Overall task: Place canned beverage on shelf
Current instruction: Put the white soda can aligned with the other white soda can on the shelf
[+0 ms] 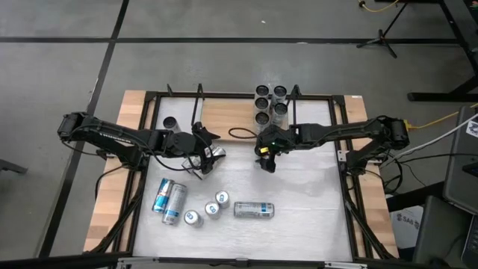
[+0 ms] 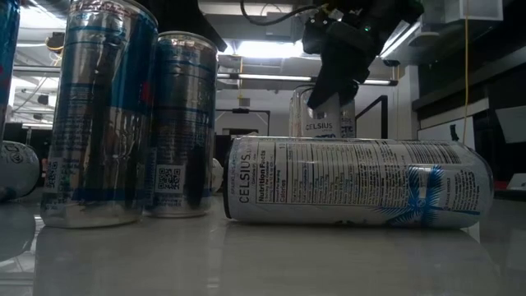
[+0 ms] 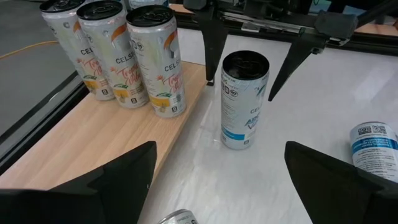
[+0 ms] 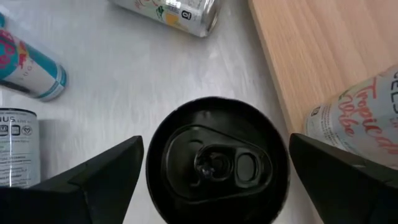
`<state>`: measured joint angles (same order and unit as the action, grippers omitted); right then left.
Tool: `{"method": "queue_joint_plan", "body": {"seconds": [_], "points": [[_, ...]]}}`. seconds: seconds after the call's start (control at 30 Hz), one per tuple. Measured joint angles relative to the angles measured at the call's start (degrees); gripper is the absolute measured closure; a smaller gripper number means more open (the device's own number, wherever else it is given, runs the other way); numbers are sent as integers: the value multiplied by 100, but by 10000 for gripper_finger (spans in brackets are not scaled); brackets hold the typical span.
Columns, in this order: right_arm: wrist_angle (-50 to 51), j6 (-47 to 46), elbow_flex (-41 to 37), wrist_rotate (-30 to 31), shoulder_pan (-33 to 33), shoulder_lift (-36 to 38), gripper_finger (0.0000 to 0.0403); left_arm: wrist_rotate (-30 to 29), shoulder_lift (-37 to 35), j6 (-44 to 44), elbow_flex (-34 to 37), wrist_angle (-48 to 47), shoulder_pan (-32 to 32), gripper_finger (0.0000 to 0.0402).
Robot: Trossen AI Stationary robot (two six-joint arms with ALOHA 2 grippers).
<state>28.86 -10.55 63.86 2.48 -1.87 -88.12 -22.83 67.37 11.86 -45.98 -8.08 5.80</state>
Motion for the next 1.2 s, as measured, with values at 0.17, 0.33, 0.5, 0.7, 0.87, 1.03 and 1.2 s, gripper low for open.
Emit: {"method": "queue_joint_plan", "body": {"seconds": [0.17,0.33,0.5,0.7,0.87,1.03,1.2], "points": [[2,-13,-2,0,0,0,27,0,0,0,0,0,0,53],[7,-150,-2,-2,2,0,85,0,0,0,0,0,0,53],[20,-166,-2,-7,2,9,153,0,0,0,0,0,0,53],[87,-166,-11,-11,0,82,169,0,0,0,0,0,0,53],[294,-164,-17,-107,-4,365,169,0,0,0,0,-2,0,53],[541,-91,-16,-110,-4,792,160,-1,0,0,0,-1,0,53],[900,210,-15,-19,-33,1224,158,-2,0,0,0,0,0,53]]}}
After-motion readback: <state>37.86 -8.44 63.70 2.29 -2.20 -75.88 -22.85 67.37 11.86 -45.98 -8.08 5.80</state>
